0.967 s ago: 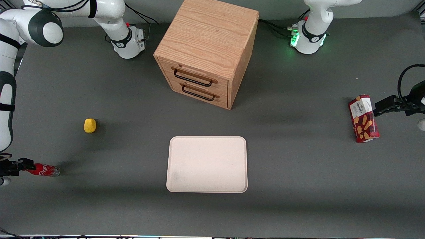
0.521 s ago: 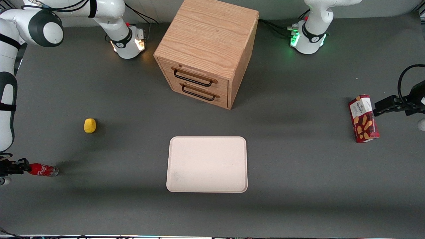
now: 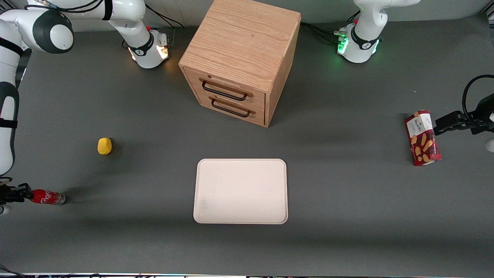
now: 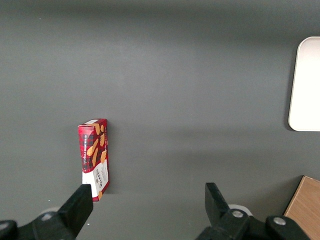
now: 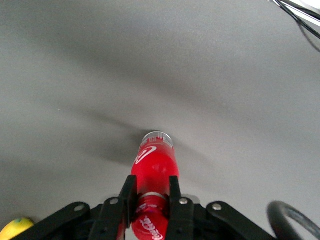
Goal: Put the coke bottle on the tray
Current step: 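Lift the gripped bottle off the table with the right gripper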
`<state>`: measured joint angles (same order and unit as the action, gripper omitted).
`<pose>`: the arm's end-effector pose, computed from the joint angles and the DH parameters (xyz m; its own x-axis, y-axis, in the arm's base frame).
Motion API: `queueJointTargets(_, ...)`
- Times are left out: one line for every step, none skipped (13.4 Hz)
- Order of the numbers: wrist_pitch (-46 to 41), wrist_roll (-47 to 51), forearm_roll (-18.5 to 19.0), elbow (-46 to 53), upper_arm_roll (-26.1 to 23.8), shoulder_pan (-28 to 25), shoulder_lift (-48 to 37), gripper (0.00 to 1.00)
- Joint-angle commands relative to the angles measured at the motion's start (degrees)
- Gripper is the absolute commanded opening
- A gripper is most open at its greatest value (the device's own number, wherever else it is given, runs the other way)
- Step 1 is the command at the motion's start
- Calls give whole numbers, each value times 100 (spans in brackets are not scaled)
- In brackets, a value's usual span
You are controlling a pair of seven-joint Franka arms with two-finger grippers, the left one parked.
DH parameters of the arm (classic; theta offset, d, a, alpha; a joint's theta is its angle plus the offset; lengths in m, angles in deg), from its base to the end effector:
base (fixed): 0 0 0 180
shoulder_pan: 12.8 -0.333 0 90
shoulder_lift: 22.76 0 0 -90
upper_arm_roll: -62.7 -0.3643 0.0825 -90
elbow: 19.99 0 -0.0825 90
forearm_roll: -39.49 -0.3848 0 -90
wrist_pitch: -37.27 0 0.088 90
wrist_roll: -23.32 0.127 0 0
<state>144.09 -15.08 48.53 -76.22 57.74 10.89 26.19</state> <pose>0.7565 -0.3002 0.3661 0.9373 0.3471 -0.0306 0.3485 -0.9333 0.0868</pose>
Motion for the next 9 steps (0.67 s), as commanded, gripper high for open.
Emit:
queueJointTargets(-643,-115,88,-90,-32,-22,-648,0)
queueJointTargets(-881,-115,71,-99,-32,-22,-859,0)
queueJointTargets(-1118,-115,62,-99,-32,-22,-1069,0)
queueJointTargets(-1347,-115,62,-108,-32,-22,-1280,0)
queueJointTargets(-1566,-132,1,-108,-14,-22,-1491,0)
queueJointTargets(-1751,-159,-148,-117,20,-14,-1720,0)
queueJointTargets(-1892,-168,-201,-117,38,-22,-1939,0)
queueJointTargets(-2129,-211,-202,-117,47,-14,-2142,0)
queueJointTargets(-2331,-307,-202,-117,56,-22,-2353,0)
